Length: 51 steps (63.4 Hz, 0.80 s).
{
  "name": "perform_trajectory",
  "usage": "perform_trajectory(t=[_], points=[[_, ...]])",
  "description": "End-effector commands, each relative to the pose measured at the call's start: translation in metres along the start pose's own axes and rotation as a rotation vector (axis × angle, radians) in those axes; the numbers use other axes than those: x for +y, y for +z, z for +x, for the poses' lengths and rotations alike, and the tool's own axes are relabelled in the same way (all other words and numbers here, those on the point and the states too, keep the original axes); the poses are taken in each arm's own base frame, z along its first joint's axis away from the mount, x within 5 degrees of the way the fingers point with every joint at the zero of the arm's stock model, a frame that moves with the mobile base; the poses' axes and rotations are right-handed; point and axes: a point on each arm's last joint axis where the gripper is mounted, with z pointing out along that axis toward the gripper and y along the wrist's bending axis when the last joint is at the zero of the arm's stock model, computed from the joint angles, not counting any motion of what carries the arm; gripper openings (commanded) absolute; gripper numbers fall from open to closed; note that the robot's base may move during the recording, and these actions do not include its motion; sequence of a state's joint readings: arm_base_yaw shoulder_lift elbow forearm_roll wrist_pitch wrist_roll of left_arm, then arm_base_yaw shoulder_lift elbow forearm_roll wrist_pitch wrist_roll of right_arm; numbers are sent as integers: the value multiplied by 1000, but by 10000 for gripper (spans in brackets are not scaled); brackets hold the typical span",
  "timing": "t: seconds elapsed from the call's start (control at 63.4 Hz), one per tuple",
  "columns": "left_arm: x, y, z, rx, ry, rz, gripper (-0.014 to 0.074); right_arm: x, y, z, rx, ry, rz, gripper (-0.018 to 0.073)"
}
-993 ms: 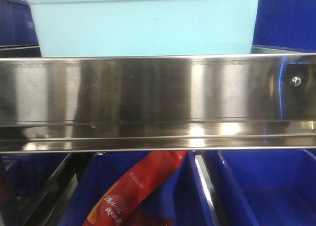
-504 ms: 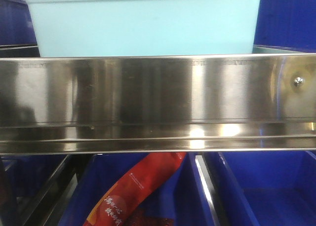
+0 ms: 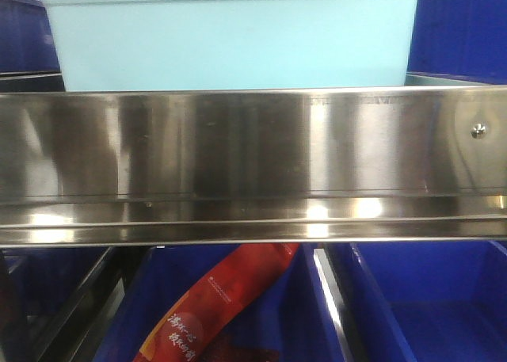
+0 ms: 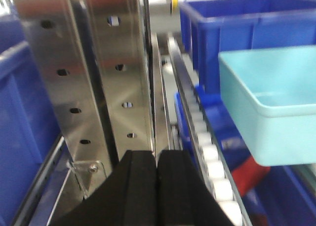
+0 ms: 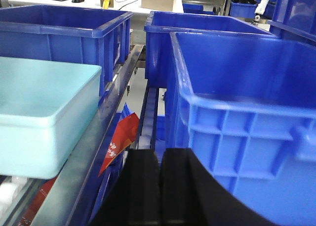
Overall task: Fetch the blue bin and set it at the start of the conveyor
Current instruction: 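Reach both grippers toward the light-blue bin on the shelf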
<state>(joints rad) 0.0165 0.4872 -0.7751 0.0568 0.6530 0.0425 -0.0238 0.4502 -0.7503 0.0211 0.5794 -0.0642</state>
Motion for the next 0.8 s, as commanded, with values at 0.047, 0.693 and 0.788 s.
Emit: perform_trajectory(t=[0.047,0.693,0.788], points=[[0,8,-5,25,1,3,-111,0,5,-10,-33,17,-8,-167],[-49,87,-74,81,18,376,-111,40,113,-63,155,50,-245,-167],[-66,106,-82,102,52,424,-111,55,135,-72,178,34,-293,-167]])
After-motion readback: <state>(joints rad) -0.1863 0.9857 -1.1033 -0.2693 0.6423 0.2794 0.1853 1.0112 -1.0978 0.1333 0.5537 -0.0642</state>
